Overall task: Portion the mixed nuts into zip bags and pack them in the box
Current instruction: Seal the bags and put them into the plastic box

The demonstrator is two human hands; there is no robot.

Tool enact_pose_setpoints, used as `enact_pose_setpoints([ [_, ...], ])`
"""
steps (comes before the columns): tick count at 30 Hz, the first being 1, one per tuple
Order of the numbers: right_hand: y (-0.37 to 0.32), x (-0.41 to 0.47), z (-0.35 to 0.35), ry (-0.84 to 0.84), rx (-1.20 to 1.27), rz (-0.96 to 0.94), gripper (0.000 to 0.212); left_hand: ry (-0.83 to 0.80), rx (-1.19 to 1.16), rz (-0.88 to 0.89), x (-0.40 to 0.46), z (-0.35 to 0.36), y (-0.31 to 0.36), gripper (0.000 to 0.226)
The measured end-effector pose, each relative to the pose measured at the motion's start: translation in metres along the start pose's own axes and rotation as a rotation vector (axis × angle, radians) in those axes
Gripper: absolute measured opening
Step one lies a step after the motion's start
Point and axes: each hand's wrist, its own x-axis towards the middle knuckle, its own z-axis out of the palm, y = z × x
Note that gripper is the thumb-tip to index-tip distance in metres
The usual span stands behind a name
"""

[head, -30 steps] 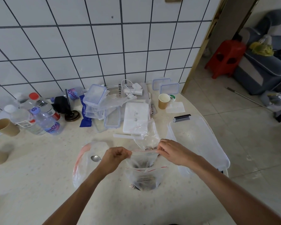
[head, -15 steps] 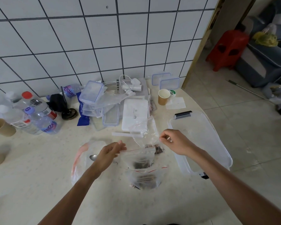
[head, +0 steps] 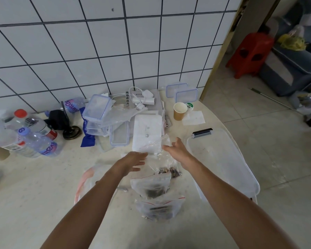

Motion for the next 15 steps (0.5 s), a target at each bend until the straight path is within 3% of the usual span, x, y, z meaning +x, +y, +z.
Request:
enact_pose_setpoints([
  [4,0.004,-0.001,0.000,0.083,0.059,-0.066,0.072,0.031,-0.125,0.106,-0.001,0.008,0.005,0.025],
  [10,0.004,-0.027,-0.018,0.051,-0.011,-0.246,0.018,0.104,0.083,0.379,-0.012,0.003,0.000,0.026],
  [15,0.001,-0.045,-0.033,-0.019,-0.278,-0.350,0.013,0.100,0.130,0.551,-0.028,-0.003,-0.017,0.014],
])
